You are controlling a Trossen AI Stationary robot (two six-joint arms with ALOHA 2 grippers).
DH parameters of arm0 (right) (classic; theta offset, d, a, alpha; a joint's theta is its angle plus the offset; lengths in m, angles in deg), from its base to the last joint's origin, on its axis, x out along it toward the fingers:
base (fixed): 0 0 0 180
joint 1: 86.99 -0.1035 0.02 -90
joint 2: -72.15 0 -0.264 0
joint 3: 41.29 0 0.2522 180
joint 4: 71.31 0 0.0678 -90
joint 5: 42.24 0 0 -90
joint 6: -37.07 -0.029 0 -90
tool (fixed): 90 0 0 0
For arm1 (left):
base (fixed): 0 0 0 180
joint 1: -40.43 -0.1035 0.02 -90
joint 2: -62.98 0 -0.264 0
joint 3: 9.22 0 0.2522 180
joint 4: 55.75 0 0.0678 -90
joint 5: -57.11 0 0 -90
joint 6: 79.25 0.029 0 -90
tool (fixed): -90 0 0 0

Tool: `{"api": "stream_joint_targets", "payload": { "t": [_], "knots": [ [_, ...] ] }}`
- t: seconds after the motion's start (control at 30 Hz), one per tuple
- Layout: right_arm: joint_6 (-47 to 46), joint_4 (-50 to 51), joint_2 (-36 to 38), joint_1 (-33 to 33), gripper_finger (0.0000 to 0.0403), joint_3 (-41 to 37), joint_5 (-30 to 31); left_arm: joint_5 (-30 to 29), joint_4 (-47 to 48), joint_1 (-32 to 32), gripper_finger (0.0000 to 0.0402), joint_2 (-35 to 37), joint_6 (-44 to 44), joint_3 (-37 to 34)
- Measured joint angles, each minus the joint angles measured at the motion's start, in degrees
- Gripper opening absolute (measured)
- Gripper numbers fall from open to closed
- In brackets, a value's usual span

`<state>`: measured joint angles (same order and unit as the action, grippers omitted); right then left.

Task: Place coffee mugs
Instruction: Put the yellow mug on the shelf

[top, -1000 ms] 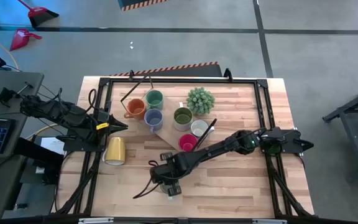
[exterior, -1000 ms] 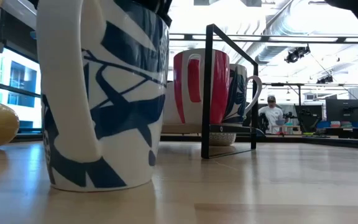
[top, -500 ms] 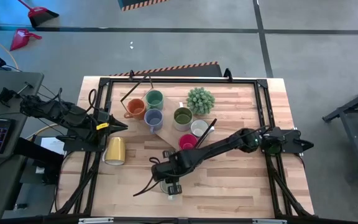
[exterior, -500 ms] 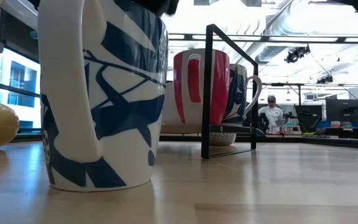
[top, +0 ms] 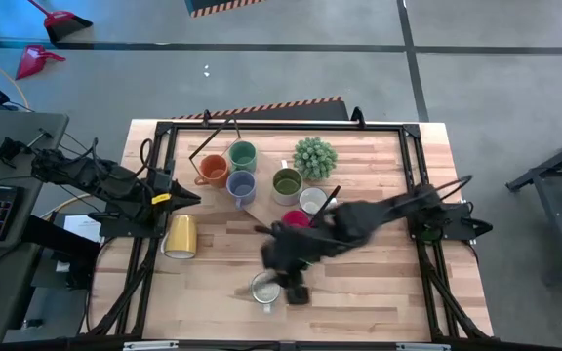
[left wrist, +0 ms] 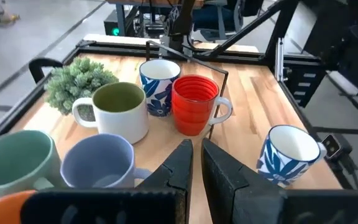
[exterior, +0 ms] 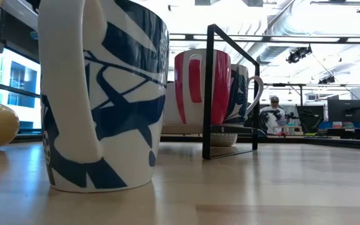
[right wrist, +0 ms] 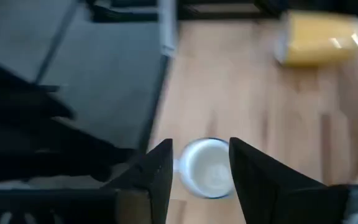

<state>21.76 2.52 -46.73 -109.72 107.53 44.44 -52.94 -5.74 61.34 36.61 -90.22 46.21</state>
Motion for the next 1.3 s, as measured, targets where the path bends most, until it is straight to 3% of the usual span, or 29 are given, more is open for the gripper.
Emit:
{"api": "stream_joint_targets", "payload": {
  "t": [0.1, 0.17, 0.37, 0.43, 0.53, 0.67, 0.73, 0.83, 1.07, 1.3],
  "knots": [
    [4.3, 1.1, 4.1, -4.0, 0.0137, 0.0, 1.4, 0.7, 0.1, 0.0, 0.0021, -0.2, -0.8, 0.0],
    [5.2, 2.4, 7.0, -6.9, 0.0138, 0.0, 6.5, 1.8, 0.4, 0.0, 0.0021, -0.4, -0.8, 0.0],
    [-1.3, 5.9, 14.1, -14.9, 0.0138, -0.1, 34.3, 8.6, 5.5, 0.0, 0.0021, -1.4, -2.5, 0.0],
    [-4.2, 7.2, 14.8, -16.3, 0.0138, -0.1, 40.1, 11.6, 9.5, 0.0, 0.0021, -2.3, -5.8, 0.1],
    [-11.0, 13.6, 14.9, -16.7, 0.0138, -0.2, 47.0, 16.7, 18.1, 0.0, 0.0021, -4.2, -15.5, 0.1],
    [-28.0, 28.1, 14.9, -16.5, 0.0138, -0.2, 56.6, 23.0, 27.5, 0.1, 0.0021, -8.1, -25.3, 0.0],
    [-33.9, 30.0, 14.9, -16.4, 0.0138, -0.4, 60.3, 25.2, 29.6, 0.3, 0.0021, -10.0, -29.2, 0.0],
    [-28.8, 27.0, 15.4, -16.4, 0.0138, -0.8, 63.9, 29.8, 30.1, 1.4, 0.0021, -12.3, -33.5, 0.0],
    [-30.9, 29.8, 16.4, -14.3, 0.0138, -1.0, 65.2, 36.3, 30.1, 7.8, 0.0029, -17.7, -46.6, 0.0],
    [-31.3, 29.9, 16.5, -12.5, 0.0138, -1.0, 60.3, 27.5, 31.4, 14.6, 0.0065, -23.9, -54.3, 0.0]
  ]
}}
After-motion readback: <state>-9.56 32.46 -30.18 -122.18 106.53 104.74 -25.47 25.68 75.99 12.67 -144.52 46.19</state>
